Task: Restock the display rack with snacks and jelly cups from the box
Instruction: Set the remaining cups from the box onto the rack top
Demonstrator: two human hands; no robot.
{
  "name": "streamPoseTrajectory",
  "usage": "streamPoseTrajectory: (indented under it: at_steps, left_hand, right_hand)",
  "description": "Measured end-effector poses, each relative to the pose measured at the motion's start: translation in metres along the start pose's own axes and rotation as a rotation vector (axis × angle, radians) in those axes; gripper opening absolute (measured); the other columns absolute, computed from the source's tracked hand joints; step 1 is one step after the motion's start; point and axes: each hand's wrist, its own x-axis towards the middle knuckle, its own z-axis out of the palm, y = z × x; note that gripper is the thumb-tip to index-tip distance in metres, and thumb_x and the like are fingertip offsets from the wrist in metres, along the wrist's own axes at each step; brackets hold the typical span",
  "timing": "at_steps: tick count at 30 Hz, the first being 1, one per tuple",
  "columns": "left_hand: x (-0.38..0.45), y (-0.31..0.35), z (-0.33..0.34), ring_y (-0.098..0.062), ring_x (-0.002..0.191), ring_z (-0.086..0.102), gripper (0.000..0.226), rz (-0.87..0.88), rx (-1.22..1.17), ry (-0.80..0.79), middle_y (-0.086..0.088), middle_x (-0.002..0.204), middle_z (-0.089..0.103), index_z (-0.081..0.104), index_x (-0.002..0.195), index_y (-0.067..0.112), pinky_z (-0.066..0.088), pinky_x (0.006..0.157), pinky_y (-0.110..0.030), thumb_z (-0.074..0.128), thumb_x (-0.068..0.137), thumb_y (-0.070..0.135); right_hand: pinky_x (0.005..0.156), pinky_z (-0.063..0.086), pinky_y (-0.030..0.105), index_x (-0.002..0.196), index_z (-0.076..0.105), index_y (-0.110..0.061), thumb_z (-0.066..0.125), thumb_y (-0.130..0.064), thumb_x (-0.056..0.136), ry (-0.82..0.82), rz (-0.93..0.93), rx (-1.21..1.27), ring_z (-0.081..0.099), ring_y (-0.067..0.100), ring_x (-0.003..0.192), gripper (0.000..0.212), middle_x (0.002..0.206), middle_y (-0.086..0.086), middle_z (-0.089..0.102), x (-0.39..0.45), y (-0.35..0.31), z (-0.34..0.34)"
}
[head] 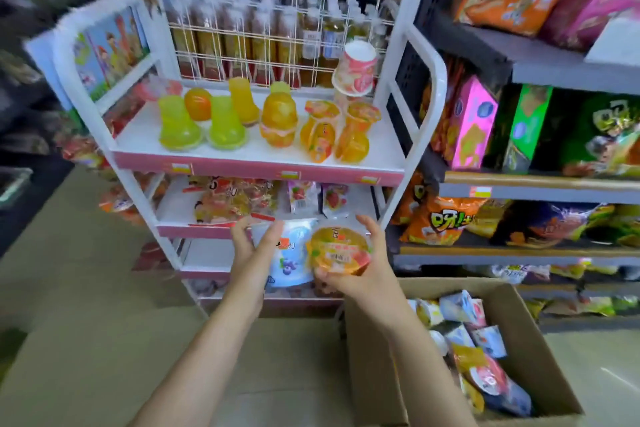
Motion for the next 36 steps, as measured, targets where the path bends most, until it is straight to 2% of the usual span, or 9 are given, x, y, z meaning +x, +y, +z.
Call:
streamPoseTrajectory:
  at_steps: [3, 6, 12, 16, 18, 22, 25, 32, 36]
  left_hand:
    - [0.005, 0.035, -0.022, -0.009, 0.061, 0.066, 0.054, 0.061, -0.026, -0.015, 0.001, 0.091, 0.061, 0.043, 0.106, 0.031, 0.053, 0.058, -0.032, 0.077, 0.070, 0.053]
    - [0.018, 0.057, -0.034, -0.009, 0.079, 0.068, 0.073, 0.124, 0.004, -0.043, 0.004, 0.105, 0.060, 0.046, 0.107, 0.037, 0.054, 0.070, -0.033, 0.077, 0.045, 0.059]
    - [0.063, 0.089, -0.027, -0.018, 0.108, 0.064, 0.082, 0.279, 0.099, -0.056, 0.001, 0.124, 0.057, 0.047, 0.117, 0.051, 0.056, 0.089, -0.040, 0.089, 0.046, 0.045]
    - [0.109, 0.108, -0.012, -0.009, 0.110, 0.061, 0.080, 0.384, 0.207, -0.059, 0.012, 0.127, 0.050, 0.047, 0.124, 0.048, 0.056, 0.087, -0.033, 0.094, 0.062, 0.028]
    - [0.134, 0.112, -0.004, -0.008, 0.114, 0.057, 0.084, 0.431, 0.313, 0.000, 0.017, 0.125, 0.049, 0.050, 0.127, 0.043, 0.054, 0.094, -0.038, 0.089, 0.053, 0.046]
    - [0.176, 0.106, 0.007, 0.007, 0.110, 0.051, 0.073, 0.512, 0.457, 0.117, 0.025, 0.118, 0.051, 0.055, 0.119, 0.047, 0.050, 0.099, -0.042, 0.075, 0.051, 0.064]
    - [0.199, 0.100, 0.005, -0.006, 0.115, 0.056, 0.059, 0.500, 0.427, 0.164, 0.027, 0.120, 0.052, 0.055, 0.110, 0.060, 0.051, 0.097, -0.045, 0.076, 0.055, 0.063]
    - [0.237, 0.108, -0.006, -0.010, 0.113, 0.050, 0.079, 0.597, 0.604, 0.155, 0.006, 0.118, 0.050, 0.055, 0.124, 0.027, 0.041, 0.093, -0.021, 0.071, 0.057, 0.066]
    - [0.258, 0.114, -0.015, -0.023, 0.119, 0.048, 0.091, 0.540, 0.756, 0.188, 0.000, 0.120, 0.047, 0.055, 0.129, 0.019, 0.042, 0.097, -0.031, 0.060, 0.060, 0.078]
  right_hand:
    - [0.088, 0.057, 0.029, 0.129, 0.043, -0.023, 0.090, -0.010, 0.068, 0.029, -0.040, -0.056, 0.068, 0.006, 0.102, 0.078, 0.120, 0.005, 0.063, 0.014, -0.028, 0.021]
    - [0.072, 0.054, 0.015, 0.127, 0.047, -0.016, 0.087, -0.008, 0.070, 0.030, -0.048, -0.085, 0.066, -0.009, 0.083, 0.070, 0.110, -0.002, 0.063, 0.030, -0.052, 0.031]
    - [0.081, 0.057, 0.024, 0.131, 0.046, -0.028, 0.087, -0.013, 0.073, 0.078, -0.206, -0.171, 0.067, 0.006, 0.098, 0.072, 0.116, -0.004, 0.064, 0.086, -0.070, 0.021]
    - [0.081, 0.045, 0.006, 0.133, 0.057, -0.027, 0.087, -0.022, 0.074, 0.170, -0.320, -0.318, 0.060, 0.004, 0.104, 0.067, 0.123, 0.004, 0.058, 0.157, -0.077, 0.007]
    - [0.082, 0.035, -0.001, 0.137, 0.056, -0.029, 0.085, -0.023, 0.075, 0.247, -0.358, -0.382, 0.054, 0.007, 0.108, 0.069, 0.125, 0.004, 0.051, 0.197, -0.081, 0.001]
    - [0.101, 0.031, 0.014, 0.142, 0.051, -0.026, 0.080, -0.029, 0.080, 0.251, -0.348, -0.497, 0.038, 0.016, 0.130, 0.068, 0.142, 0.008, 0.035, 0.266, -0.089, -0.001]
    - [0.112, 0.035, 0.044, 0.144, 0.048, -0.026, 0.077, -0.035, 0.083, 0.196, -0.307, -0.614, 0.037, 0.031, 0.134, 0.067, 0.143, 0.014, 0.034, 0.307, -0.082, 0.002]
    - [0.116, 0.024, 0.045, 0.154, 0.024, -0.028, 0.059, -0.052, 0.093, 0.134, -0.155, -0.851, 0.020, 0.035, 0.146, 0.074, 0.158, 0.020, 0.016, 0.346, -0.089, 0.014]
    - [0.120, 0.018, 0.051, 0.156, 0.010, -0.029, 0.053, -0.059, 0.092, 0.050, -0.093, -0.949, 0.007, 0.036, 0.151, 0.083, 0.162, 0.018, -0.002, 0.351, -0.099, 0.024]
